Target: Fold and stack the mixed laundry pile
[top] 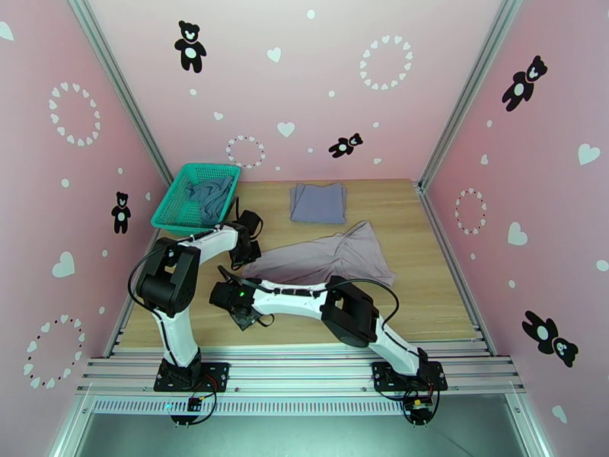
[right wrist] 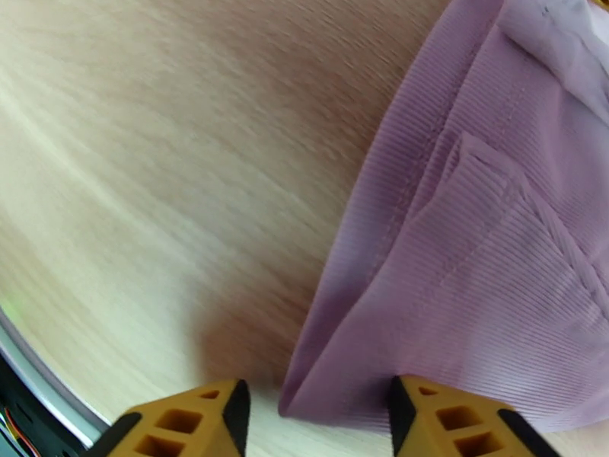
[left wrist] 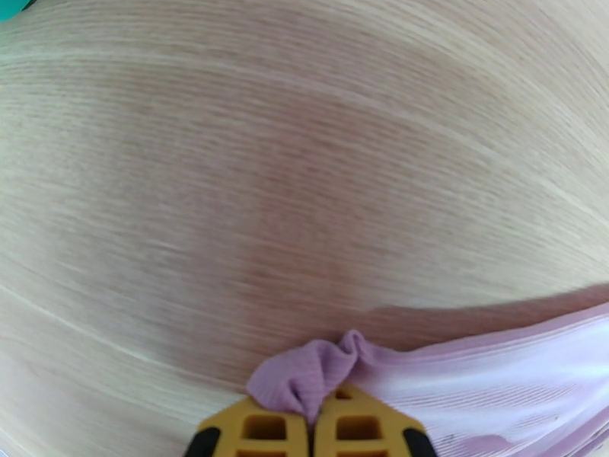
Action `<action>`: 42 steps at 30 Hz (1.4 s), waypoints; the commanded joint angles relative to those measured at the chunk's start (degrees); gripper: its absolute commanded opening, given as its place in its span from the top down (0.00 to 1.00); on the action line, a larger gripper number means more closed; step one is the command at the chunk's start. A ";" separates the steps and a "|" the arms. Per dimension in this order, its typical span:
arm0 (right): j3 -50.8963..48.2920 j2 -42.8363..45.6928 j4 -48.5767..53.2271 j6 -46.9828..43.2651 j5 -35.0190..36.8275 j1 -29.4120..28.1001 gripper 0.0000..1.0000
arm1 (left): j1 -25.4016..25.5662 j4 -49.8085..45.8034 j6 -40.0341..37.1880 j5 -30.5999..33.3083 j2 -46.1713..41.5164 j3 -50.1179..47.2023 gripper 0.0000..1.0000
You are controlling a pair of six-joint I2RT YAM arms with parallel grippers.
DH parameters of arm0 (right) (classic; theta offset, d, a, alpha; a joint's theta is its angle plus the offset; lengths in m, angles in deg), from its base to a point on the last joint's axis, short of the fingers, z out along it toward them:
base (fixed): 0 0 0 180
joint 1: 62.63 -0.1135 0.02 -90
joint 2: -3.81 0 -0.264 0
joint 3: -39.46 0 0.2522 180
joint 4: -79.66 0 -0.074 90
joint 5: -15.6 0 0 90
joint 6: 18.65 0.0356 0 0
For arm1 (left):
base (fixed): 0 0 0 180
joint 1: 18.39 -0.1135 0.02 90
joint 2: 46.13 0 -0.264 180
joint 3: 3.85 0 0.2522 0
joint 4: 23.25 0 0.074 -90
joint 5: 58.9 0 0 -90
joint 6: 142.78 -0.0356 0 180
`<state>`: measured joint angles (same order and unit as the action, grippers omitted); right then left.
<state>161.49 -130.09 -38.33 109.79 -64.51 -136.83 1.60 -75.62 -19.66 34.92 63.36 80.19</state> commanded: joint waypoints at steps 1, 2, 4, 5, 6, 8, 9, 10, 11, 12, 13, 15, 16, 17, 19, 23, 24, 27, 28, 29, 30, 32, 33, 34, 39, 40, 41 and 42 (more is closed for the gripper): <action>1.72 -3.91 3.65 1.15 0.79 -0.34 0.60 | -0.21 1.77 -1.00 -3.27 4.20 -3.14 0.96; 1.67 -4.25 3.69 1.35 0.99 -0.33 0.64 | -0.21 1.78 -1.09 -3.32 4.11 -3.22 0.96; 1.77 -5.02 3.79 1.88 1.39 -0.24 0.74 | -0.22 1.61 -1.38 -3.44 3.89 -3.39 0.97; 1.77 -5.20 3.80 1.95 1.38 -0.26 0.79 | -0.21 1.54 -1.55 -3.46 3.75 -3.48 0.98; 1.77 -5.26 3.70 1.99 1.22 -0.34 0.89 | -0.21 1.44 -1.68 -3.40 3.56 -3.65 0.99; 1.77 -4.99 3.37 2.17 0.71 -0.33 1.00 | -0.21 1.03 -1.91 -3.26 3.01 -3.84 1.00; 1.77 -4.64 3.08 2.09 0.18 -0.42 1.00 | -0.23 0.76 -2.01 -3.15 2.69 -3.84 1.00; 1.77 -4.23 2.72 2.08 -0.39 -0.42 1.00 | -0.21 0.43 -2.14 -2.96 2.25 -3.85 1.00; 1.75 -3.74 2.36 2.08 -0.85 -0.40 1.00 | -0.21 0.01 -2.26 -2.72 1.83 -3.71 1.00; 1.77 -3.16 1.85 2.00 -1.55 -0.51 1.00 | -0.21 -0.57 -2.40 -2.48 1.39 -3.53 1.00; 1.77 -2.48 1.34 1.91 -2.23 -0.62 1.00 | -0.21 -1.20 -2.60 -2.31 0.80 -3.32 1.00; 1.60 -0.80 0.32 1.87 -2.98 -0.92 1.00 | -0.21 -2.56 -3.01 -2.08 -0.56 -2.84 1.00; 1.51 0.25 0.04 1.82 -2.97 -1.20 1.00 | -0.22 -3.35 -3.32 -2.02 -1.36 -2.55 1.00; 1.33 1.16 -0.05 1.92 -2.64 -1.35 1.00 | -0.21 -4.07 -3.48 -2.10 -2.04 -2.29 1.00; 0.66 3.43 0.17 2.40 -1.23 -1.47 1.00 | -0.21 -5.68 -4.09 -2.93 -3.81 -1.28 1.00; -2.53 8.89 0.11 3.48 2.51 -1.47 1.00 | -0.13 -8.79 -5.41 -4.89 -7.13 1.21 1.00; -3.39 10.29 0.34 3.73 3.56 -1.48 1.00 | 0.01 -9.54 -5.73 -5.57 -7.82 2.08 1.00; -5.97 14.01 0.62 4.43 6.23 -1.09 1.00 | 0.61 -11.43 -6.27 -7.36 -9.39 4.78 1.00; -7.00 15.26 0.62 4.67 6.95 -0.89 1.00 | 0.93 -11.97 -6.32 -7.74 -9.67 5.81 1.00; -7.98 16.31 0.70 4.95 7.51 -0.57 1.00 | 1.25 -12.37 -6.32 -8.36 -9.75 6.74 1.00; -9.20 17.51 0.67 5.32 8.14 -0.12 1.00 | 1.64 -12.81 -6.32 -8.87 -9.78 7.86 1.00; -11.66 19.73 0.33 5.59 8.85 0.90 1.00 | 2.66 -13.57 -6.15 -9.56 -9.42 10.39 1.00; -13.17 20.94 -0.01 5.76 9.16 1.53 1.00 | 3.37 -14.13 -6.08 -9.69 -8.88 12.01 1.00; -14.66 22.08 -0.40 5.86 9.33 2.16 1.00 | 4.08 -14.69 -5.97 -9.78 -8.14 13.81 1.00; -21.26 27.65 -1.05 6.54 10.47 5.49 1.00 | 7.90 -17.89 -5.75 -9.76 -1.81 24.33 1.00; -22.71 28.96 -1.05 6.65 11.01 6.16 1.00 | 8.70 -18.54 -5.64 -9.79 -0.14 26.77 1.00; -23.88 30.09 -0.92 6.80 11.42 6.76 1.00 | 9.30 -19.17 -5.61 -9.69 1.49 28.79 1.00; -25.34 31.35 -0.72 7.07 12.05 7.50 1.00 | 10.22 -19.90 -5.57 -9.67 3.21 31.23 1.00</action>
<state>139.02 -103.54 -39.79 115.53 -55.20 -130.40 9.97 -92.01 -24.73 26.24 62.03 106.88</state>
